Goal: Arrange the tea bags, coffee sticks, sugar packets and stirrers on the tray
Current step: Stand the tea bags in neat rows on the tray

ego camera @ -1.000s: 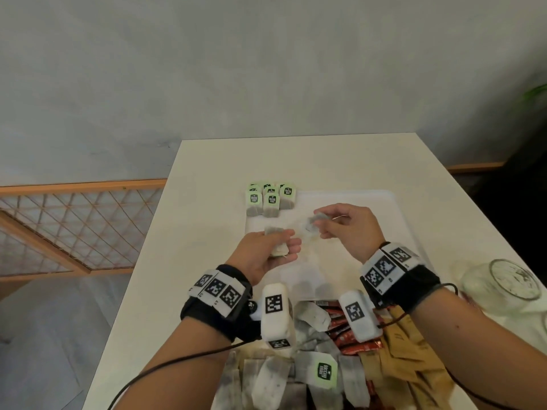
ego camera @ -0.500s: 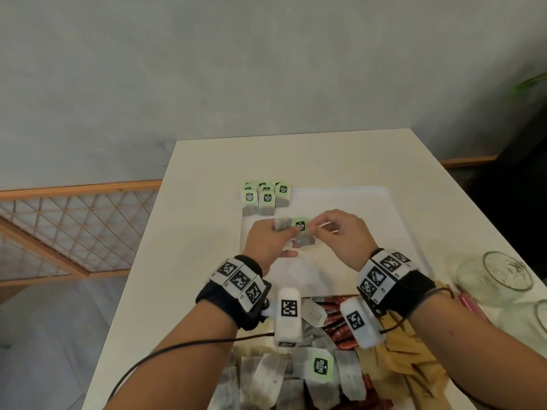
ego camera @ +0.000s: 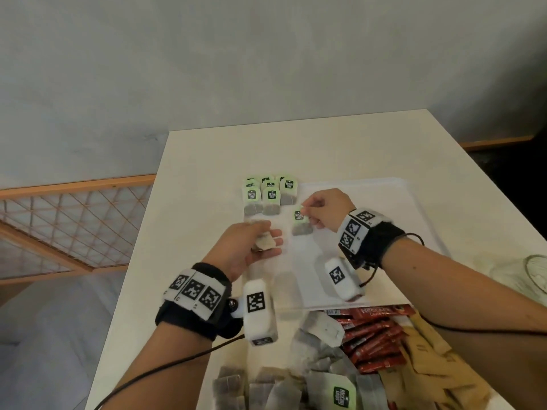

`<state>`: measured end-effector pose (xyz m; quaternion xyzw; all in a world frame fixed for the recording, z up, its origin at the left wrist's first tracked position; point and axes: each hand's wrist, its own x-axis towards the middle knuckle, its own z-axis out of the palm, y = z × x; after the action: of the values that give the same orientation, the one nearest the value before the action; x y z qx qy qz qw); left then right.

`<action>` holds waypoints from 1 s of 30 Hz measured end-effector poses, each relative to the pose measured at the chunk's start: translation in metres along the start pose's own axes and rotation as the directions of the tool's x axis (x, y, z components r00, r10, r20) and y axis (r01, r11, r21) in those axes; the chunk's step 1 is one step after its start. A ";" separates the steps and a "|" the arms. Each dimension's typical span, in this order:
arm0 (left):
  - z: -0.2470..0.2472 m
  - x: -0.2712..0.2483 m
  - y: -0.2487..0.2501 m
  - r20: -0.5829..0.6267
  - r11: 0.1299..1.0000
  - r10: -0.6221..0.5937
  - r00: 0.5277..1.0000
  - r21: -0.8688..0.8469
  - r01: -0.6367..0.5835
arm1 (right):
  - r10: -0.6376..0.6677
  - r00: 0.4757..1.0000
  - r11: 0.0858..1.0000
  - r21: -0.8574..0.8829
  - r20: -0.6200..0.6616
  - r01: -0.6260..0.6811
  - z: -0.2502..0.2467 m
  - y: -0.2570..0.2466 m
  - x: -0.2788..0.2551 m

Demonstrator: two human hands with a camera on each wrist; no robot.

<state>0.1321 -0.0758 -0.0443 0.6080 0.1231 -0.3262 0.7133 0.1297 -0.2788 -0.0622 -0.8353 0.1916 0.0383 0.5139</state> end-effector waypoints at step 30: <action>0.004 0.017 -0.002 -0.018 0.978 0.134 0.991 -0.158 -0.135 | -0.144 0.970 0.985 0.062 -0.197 0.159 0.014 -0.023 0.020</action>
<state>0.1424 -0.0845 -0.0549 0.5572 0.1098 -0.2644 0.7795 0.1587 -0.2631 -0.0542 -0.8267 0.1775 -0.0892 0.5264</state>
